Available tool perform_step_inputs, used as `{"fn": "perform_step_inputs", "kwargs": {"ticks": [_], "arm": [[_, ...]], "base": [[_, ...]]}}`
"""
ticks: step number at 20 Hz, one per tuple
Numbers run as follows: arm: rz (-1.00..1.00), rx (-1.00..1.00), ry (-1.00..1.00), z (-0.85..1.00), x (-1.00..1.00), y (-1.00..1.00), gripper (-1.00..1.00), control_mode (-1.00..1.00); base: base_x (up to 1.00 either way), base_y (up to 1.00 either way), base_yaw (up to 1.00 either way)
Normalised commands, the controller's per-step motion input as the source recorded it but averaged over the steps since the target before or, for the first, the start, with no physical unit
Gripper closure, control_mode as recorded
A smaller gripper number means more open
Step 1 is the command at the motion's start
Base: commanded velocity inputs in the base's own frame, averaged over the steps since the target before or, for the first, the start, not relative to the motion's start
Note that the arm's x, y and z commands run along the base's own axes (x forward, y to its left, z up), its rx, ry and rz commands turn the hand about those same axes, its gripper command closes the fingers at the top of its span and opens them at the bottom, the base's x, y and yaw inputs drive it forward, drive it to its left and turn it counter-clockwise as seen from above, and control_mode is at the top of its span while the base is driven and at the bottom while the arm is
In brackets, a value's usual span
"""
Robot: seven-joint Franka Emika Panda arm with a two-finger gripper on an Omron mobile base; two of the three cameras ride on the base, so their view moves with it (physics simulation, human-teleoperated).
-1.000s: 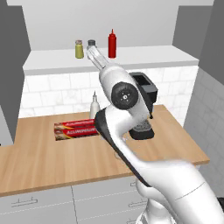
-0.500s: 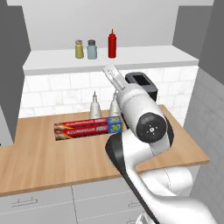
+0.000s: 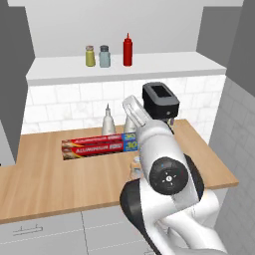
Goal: Put the shaker and condiment bottle from the counter next to their counterparts in the cabinet.
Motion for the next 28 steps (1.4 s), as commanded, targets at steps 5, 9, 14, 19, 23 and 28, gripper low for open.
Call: {"fn": "perform_step_inputs", "kwargs": {"ticks": [5, 9, 14, 19, 23, 28], "arm": [[-0.13, 0.0, 0.0, -0.79, -0.21, -0.14, -1.0, -1.0], [-0.12, 0.0, -0.01, -0.93, -0.12, -0.2, -1.0, -1.0], [-0.11, -0.03, -0.03, -0.99, 0.0, -0.13, -1.0, -1.0], [-0.17, -0.09, -0.1, -1.0, 0.02, -0.08, -1.0, -1.0], [-0.18, -0.05, -0.09, -0.93, 0.06, -0.18, -1.0, -1.0], [-0.18, 0.0, -0.02, -0.47, 0.17, -0.39, -1.0, -1.0]], "base": [[0.0, 0.0, 0.0], [0.0, 0.0, 0.0], [0.0, 0.0, 0.0], [0.0, 0.0, 0.0], [0.0, 0.0, 0.0], [0.0, 0.0, 0.0]]}}
